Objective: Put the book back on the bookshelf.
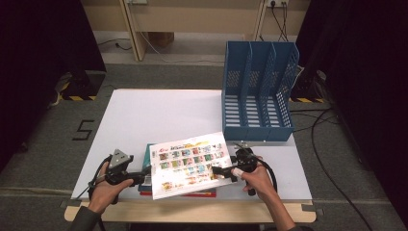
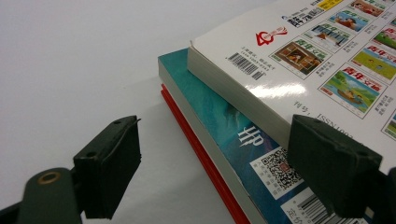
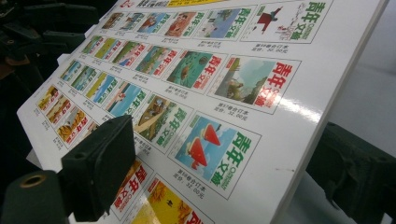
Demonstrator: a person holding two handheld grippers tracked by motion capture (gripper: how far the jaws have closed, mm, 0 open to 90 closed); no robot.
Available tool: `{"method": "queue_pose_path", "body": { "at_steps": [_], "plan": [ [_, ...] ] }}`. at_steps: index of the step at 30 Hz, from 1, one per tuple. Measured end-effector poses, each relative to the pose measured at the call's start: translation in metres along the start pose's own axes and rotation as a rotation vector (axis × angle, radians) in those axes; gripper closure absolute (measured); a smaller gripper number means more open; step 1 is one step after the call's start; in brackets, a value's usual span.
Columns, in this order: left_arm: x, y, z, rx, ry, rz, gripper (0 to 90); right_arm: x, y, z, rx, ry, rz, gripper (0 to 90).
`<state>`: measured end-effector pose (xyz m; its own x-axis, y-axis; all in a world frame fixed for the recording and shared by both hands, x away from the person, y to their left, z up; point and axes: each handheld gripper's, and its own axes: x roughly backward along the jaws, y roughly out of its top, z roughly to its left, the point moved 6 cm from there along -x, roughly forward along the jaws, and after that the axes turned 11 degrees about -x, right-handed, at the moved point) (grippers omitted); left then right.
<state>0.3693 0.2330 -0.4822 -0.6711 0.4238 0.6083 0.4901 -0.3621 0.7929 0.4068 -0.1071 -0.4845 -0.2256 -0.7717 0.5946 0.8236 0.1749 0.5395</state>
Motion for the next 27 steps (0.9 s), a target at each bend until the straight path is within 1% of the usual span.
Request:
{"method": "queue_pose_path", "body": {
  "at_steps": [1, 2, 4, 5, 7, 8, 9, 10, 11, 13, 14, 17, 18, 19, 20, 22, 23, 25, 26, 27],
  "plan": [
    [0.000, 0.000, 0.000, -0.001, 0.000, 0.001, 16.3, 0.001, 0.001, 0.000, -0.005, 0.000, 0.003, 15.0],
    [0.000, 0.000, 0.000, -0.001, 0.000, 0.001, 16.3, 0.001, 0.001, 0.000, -0.005, 0.000, 0.003, 15.0],
    [0.000, 0.000, 0.000, -0.001, -0.004, -0.003, 16.6, 0.006, 0.003, 0.000, 0.030, -0.015, -0.009, 22.6],
    [-0.001, -0.001, 0.001, 0.006, -0.013, -0.008, 16.5, 0.009, 0.004, 0.002, 0.051, -0.031, -0.021, 29.0],
    [-0.002, -0.001, 0.002, 0.006, -0.018, -0.011, 16.1, 0.015, 0.006, 0.006, 0.120, -0.071, -0.039, 39.0],
    [-0.002, -0.001, 0.002, 0.006, -0.018, -0.011, 15.7, 0.017, 0.007, 0.011, 0.171, -0.102, -0.052, 42.3],
    [-0.003, -0.001, 0.001, -0.002, -0.015, -0.019, 15.7, 0.019, 0.007, 0.013, 0.205, -0.124, -0.048, 42.7],
    [-0.003, 0.000, 0.001, -0.011, -0.010, -0.022, 15.9, 0.019, 0.007, 0.015, 0.224, -0.138, -0.039, 42.8],
    [-0.003, 0.000, 0.001, -0.017, -0.009, -0.023, 16.0, 0.020, 0.007, 0.016, 0.218, -0.142, -0.035, 44.3],
    [-0.003, 0.000, 0.001, -0.017, -0.014, -0.025, 16.0, 0.021, 0.008, 0.013, 0.167, -0.106, -0.052, 48.3],
    [-0.004, 0.000, 0.002, -0.015, -0.019, -0.025, 16.0, 0.021, 0.008, 0.009, 0.129, -0.071, -0.060, 51.0],
    [-0.006, 0.000, 0.003, 0.000, -0.035, -0.029, 15.8, 0.015, 0.012, 0.000, 0.038, 0.040, -0.076, 55.9],
    [-0.006, 0.000, 0.003, 0.000, -0.035, -0.029, 15.7, 0.015, 0.012, 0.000, 0.038, 0.040, -0.076, 55.9],
    [-0.006, 0.000, 0.003, 0.002, -0.037, -0.031, 15.6, 0.009, 0.014, -0.002, 0.003, 0.075, -0.067, 56.5],
    [-0.006, 0.000, 0.003, 0.002, -0.037, -0.032, 15.6, 0.008, 0.016, -0.002, -0.009, 0.079, -0.065, 57.4],
    [-0.006, 0.000, 0.003, 0.004, -0.034, -0.032, 15.0, 0.010, 0.017, 0.000, -0.006, 0.071, -0.063, 61.9],
    [-0.007, 0.000, 0.003, 0.006, -0.034, -0.032, 14.6, 0.011, 0.018, 0.001, 0.001, 0.070, -0.069, 64.1],
    [-0.007, -0.001, 0.003, 0.010, -0.034, -0.035, 14.6, 0.014, 0.020, 0.004, -0.001, 0.070, -0.078, 67.2],
    [-0.007, -0.001, 0.004, 0.015, -0.032, -0.038, 14.3, 0.015, 0.022, 0.005, -0.004, 0.073, -0.084, 68.3],
    [-0.008, -0.001, 0.004, 0.020, -0.032, -0.040, 13.6, 0.017, 0.024, 0.007, -0.018, 0.076, -0.092, 69.0]
  ]
}}
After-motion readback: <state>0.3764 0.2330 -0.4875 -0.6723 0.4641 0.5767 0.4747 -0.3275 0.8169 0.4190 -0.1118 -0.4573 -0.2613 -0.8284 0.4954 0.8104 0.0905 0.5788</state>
